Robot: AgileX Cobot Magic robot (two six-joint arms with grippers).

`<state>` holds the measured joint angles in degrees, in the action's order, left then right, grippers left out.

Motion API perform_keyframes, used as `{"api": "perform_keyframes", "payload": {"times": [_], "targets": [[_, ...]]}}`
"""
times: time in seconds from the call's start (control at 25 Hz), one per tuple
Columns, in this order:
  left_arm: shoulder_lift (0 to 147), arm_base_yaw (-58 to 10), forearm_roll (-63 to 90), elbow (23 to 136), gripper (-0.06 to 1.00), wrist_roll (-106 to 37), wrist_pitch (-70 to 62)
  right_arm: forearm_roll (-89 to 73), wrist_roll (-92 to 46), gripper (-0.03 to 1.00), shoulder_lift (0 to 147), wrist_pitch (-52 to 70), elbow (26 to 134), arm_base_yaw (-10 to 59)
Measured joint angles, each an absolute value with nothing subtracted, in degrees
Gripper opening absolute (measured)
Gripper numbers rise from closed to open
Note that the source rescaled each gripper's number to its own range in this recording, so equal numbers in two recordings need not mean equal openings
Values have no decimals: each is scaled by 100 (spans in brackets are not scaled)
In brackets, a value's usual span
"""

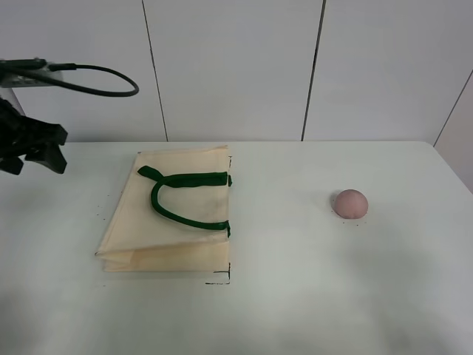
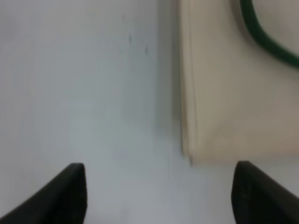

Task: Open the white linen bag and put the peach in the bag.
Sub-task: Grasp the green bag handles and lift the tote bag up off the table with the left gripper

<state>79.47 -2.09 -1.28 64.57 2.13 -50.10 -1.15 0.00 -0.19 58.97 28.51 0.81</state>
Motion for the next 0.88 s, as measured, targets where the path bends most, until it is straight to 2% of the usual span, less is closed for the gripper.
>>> {"api": "perform_keyframes", "payload": {"times": [0.04, 0.24, 0.48, 0.6, 0.88], "targets": [[8671, -224, -128, 6943, 87, 269, -4975, -115, 0, 100, -19, 5897, 2851, 81], [9724, -482, -134, 7728, 87, 686, -4964, -115, 0, 100, -19, 5897, 2851, 81], [10954, -1291, -129, 8556, 87, 1385, -4901, -115, 0, 100, -19, 5897, 2851, 81], [11457, -1550, -113, 8862, 87, 1633, -4780, -115, 0, 100, -19, 5897, 2851, 81], [12237, -1589, -320, 9026, 87, 1907, -4352, -115, 0, 100, -19, 5897, 2851, 81]]}}
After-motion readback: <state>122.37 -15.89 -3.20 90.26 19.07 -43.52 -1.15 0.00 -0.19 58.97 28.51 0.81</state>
